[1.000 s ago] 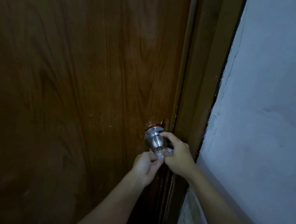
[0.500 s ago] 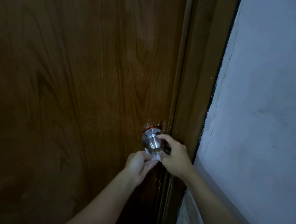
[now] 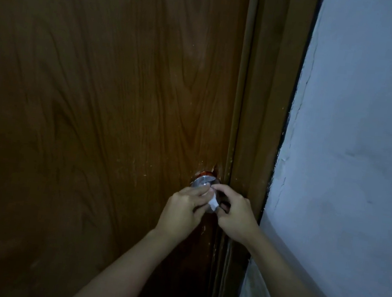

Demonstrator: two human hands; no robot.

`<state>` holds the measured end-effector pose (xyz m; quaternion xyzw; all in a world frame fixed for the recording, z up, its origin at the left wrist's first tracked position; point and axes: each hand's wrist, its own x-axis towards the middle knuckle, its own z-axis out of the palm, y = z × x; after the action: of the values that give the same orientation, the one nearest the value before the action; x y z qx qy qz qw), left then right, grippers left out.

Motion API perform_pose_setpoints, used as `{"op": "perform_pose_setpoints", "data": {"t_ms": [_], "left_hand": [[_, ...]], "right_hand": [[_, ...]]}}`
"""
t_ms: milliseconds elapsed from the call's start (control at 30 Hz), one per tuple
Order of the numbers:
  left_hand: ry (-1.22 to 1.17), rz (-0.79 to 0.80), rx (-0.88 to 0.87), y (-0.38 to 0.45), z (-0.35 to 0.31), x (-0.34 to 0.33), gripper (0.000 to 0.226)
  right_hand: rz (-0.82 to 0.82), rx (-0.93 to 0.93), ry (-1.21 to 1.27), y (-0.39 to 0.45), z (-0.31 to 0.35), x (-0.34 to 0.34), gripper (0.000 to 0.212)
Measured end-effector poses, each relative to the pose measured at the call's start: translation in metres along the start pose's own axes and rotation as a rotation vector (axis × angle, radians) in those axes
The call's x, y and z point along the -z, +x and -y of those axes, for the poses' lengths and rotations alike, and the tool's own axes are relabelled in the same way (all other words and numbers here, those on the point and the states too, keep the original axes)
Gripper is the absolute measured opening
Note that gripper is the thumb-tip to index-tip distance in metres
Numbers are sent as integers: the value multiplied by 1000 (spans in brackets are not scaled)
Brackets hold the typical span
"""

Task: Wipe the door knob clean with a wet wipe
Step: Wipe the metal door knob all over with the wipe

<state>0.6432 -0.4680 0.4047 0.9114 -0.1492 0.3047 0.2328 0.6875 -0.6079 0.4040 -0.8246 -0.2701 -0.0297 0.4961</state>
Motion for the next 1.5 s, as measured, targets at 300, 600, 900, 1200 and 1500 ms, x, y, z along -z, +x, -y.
{"op": "perform_pose_setpoints", "data": {"t_ms": [300, 600, 900, 1200, 1500], "left_hand": [[236, 229, -306, 18, 5, 2, 40], [182, 86, -277, 9, 5, -2, 33], [-54, 23, -11, 6, 2, -7, 35], [191, 60, -236, 5, 8, -4, 43], [-206, -174, 199, -13, -1, -7, 28]], "right_hand": [[11, -26, 111, -1, -3, 2, 67], [5, -29, 148, 0, -4, 2, 65], [-16, -35, 102, 1, -8, 0, 55], [29, -31, 57, 2, -7, 1, 54], [-9, -8, 80, 2, -3, -1, 40]]}}
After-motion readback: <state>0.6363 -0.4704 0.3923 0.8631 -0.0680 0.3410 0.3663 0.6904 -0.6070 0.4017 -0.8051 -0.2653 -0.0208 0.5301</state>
